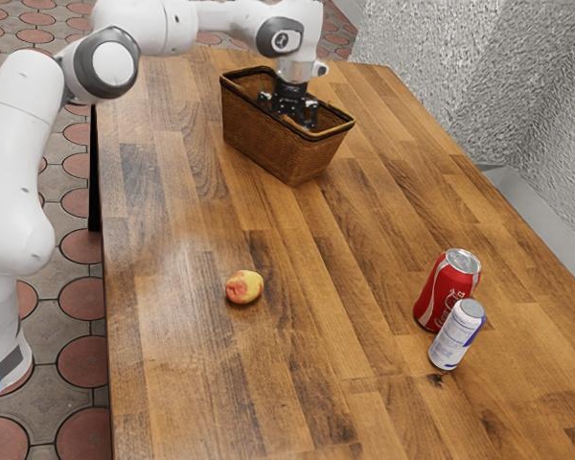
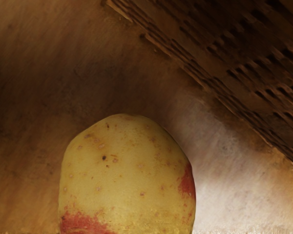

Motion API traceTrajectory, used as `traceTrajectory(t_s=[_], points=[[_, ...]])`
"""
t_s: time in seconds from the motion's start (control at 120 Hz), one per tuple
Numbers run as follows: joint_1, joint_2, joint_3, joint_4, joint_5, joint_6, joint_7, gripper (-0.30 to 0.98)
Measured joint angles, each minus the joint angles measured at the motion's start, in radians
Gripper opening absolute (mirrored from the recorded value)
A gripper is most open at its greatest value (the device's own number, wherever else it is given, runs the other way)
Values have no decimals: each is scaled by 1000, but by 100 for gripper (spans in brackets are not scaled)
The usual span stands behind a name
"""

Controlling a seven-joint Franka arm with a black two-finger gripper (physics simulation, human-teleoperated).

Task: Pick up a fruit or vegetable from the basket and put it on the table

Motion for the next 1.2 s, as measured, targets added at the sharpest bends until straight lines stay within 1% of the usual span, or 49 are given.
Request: traceTrajectory(t_s=[0.558,1.2], points=[[-2,-48,11,-3,-6,2,-23,69],[-11,-65,14,-2,-4,7,-32,68]])
